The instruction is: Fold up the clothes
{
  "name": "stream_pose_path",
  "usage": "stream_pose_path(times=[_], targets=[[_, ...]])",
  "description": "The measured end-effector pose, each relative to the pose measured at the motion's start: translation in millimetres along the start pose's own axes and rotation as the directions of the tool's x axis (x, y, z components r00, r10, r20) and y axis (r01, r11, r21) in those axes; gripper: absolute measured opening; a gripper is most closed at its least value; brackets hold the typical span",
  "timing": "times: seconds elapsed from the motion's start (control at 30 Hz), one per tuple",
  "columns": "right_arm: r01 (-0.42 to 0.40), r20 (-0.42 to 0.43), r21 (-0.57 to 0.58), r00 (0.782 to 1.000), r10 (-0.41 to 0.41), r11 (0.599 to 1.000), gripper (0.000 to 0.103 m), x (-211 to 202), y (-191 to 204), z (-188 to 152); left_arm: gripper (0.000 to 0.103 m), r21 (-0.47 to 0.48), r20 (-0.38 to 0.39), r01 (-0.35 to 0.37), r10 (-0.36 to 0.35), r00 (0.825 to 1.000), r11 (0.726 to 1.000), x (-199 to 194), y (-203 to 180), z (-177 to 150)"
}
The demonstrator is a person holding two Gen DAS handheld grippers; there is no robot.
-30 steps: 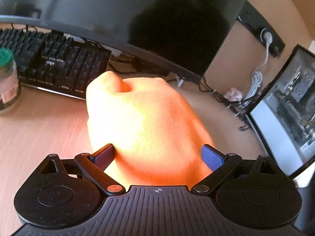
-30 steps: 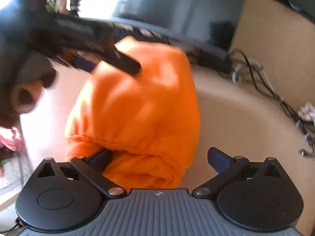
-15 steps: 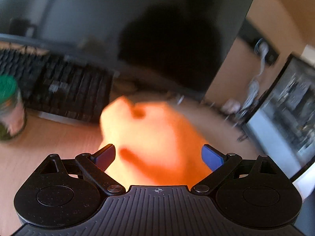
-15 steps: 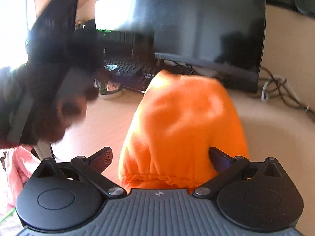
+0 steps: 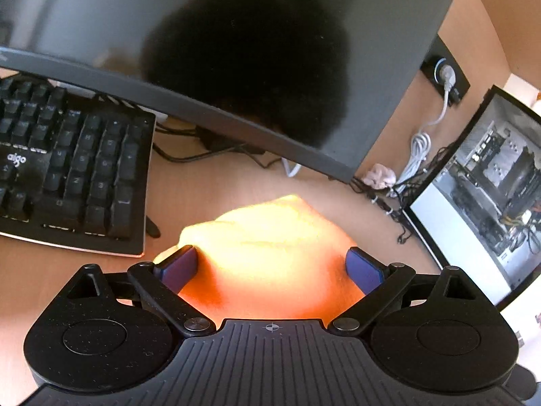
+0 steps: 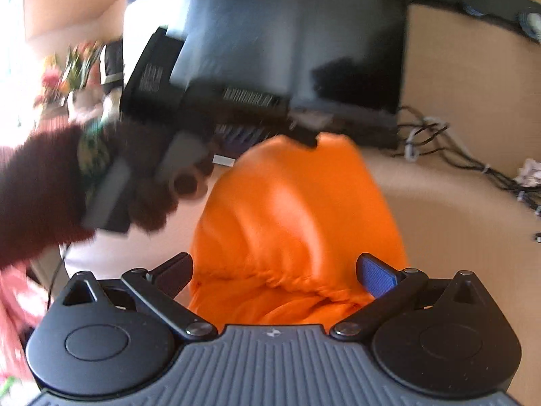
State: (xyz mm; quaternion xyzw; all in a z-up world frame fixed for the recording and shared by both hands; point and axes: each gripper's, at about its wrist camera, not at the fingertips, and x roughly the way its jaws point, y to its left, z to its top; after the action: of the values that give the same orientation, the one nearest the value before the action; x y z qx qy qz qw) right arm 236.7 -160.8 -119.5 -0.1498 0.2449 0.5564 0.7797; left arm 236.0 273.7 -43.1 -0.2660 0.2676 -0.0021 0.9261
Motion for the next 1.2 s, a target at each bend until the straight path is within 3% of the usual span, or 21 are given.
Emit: stream_pose_path(times=[0.13, 0.23, 0.6, 0.8, 0.97, 1.07, 1.2], targets=[[0.005, -0.111, -0.116, 0.994, -0.018, 0.993, 0.103, 33, 3, -13, 0.098, 0.002, 0.001, -0.016, 0.016, 1.000, 1.000, -2, -1, -2], [0.018, -0.112, -0.237, 0.993, -0.045, 0.971, 0.103, 47, 12, -23, 0.098, 0.002, -0.001, -0.043, 0.043, 0.999, 0.999, -6, -3, -4], [-0.106, -0.180, -0.230, 0.982, 0.065, 0.967, 0.103, 32, 3, -14, 0.098, -0.095, -0.007, -0.117, 0.117, 0.993, 0.989, -32, -3, -27], [-0.164, -0.190, -0.233, 0.974, 0.121, 0.958, 0.103, 47, 4, 5, 0.098, -0.249, 0.061, -0.190, 0.211, 0.976, 0.950, -75, -6, -46], [-0.238, -0.126, -0.221, 0.969, 0.214, 0.946, 0.103, -3, -11, 11, 0.098, -0.284, 0.076, -0.239, 0.270, 0.960, 0.929, -102, -32, -62], [-0.213, -0.091, -0.201, 0.976, 0.198, 0.956, 0.103, -28, -38, 7, 0.098, -0.261, 0.069, -0.258, 0.284, 0.956, 0.930, -107, -54, -75], [-0.093, -0.080, -0.190, 0.994, 0.079, 0.977, 0.103, -21, -63, 3, 0.098, -0.226, 0.035, -0.302, 0.318, 0.948, 0.926, -99, -82, -93]])
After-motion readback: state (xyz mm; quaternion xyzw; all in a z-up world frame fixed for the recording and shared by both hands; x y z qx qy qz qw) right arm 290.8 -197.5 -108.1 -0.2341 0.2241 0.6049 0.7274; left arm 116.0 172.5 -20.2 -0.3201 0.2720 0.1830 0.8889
